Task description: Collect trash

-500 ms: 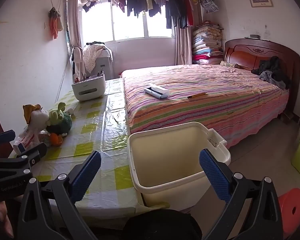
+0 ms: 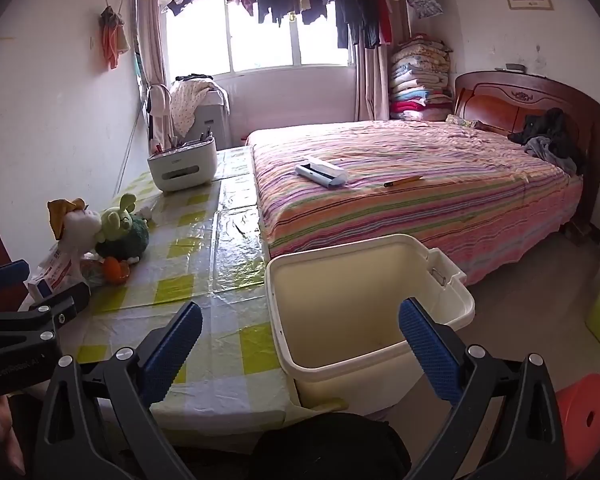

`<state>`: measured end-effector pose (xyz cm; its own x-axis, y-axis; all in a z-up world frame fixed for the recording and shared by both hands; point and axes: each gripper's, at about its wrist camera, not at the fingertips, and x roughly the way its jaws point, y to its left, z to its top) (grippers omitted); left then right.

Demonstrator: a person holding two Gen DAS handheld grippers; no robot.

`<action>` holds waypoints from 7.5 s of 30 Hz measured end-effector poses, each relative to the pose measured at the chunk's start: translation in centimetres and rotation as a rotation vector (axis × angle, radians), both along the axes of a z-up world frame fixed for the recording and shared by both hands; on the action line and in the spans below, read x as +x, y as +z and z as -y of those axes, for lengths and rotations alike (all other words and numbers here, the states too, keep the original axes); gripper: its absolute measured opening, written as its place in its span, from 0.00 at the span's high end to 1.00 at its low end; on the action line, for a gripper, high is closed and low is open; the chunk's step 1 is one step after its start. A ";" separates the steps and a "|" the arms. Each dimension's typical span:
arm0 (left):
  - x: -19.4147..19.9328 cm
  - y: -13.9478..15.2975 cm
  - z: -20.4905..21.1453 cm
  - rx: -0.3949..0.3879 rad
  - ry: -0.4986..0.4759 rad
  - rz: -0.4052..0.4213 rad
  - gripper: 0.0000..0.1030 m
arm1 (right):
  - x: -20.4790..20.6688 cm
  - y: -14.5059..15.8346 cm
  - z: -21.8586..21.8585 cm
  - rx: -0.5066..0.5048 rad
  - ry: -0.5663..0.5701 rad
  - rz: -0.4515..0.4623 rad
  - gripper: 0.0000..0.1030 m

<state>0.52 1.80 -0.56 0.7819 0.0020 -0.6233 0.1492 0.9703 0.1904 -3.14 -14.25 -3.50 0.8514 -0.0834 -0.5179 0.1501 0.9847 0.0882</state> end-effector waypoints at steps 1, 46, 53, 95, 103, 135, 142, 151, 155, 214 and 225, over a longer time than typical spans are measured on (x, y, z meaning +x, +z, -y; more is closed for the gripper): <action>0.1 -0.1 -0.2 -0.004 0.004 -0.003 0.09 | 0.0 0.1 -0.1 -0.002 0.001 0.003 0.07; 0.6 -0.9 -2.5 -0.045 0.055 -0.058 0.09 | 1.1 0.1 -1.9 -0.003 0.042 -0.022 0.07; 0.5 -0.9 -2.5 -0.039 0.055 -0.060 0.09 | 1.0 0.0 -1.8 -0.003 0.039 -0.024 0.07; 0.6 -1.8 -2.2 -0.018 0.044 -0.086 0.09 | 1.7 -0.3 -2.1 -0.023 0.042 -0.048 0.07; 0.6 -1.9 -2.2 -0.018 0.043 -0.091 0.09 | 1.6 -0.4 -2.0 -0.021 0.041 -0.052 0.07; 0.6 -2.4 -1.9 -0.006 0.032 -0.106 0.09 | 1.9 -1.0 -2.1 -0.016 0.039 -0.066 0.07; 0.8 -2.6 -2.0 -0.006 0.035 -0.112 0.09 | 2.0 -1.2 -2.1 -0.015 0.042 -0.069 0.07; 0.8 -2.7 -2.0 -0.004 0.035 -0.115 0.09 | 2.2 -1.3 -2.1 -0.014 0.042 -0.074 0.07; 0.8 -2.8 -2.0 -0.004 0.036 -0.117 0.09 | 2.2 -1.4 -2.2 -0.014 0.044 -0.079 0.07; 1.1 -3.2 -1.6 0.012 0.028 -0.132 0.09 | 2.8 -1.8 -2.1 -0.013 0.055 -0.093 0.07; 1.2 -3.5 -1.7 0.015 0.029 -0.139 0.09 | 2.9 -1.9 -2.3 -0.015 0.053 -0.099 0.07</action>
<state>1.73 3.51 -4.09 0.6878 0.0334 -0.7251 0.1470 0.9718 0.1842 -0.23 -11.94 -5.39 0.7996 -0.0478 -0.5987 0.1046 0.9927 0.0605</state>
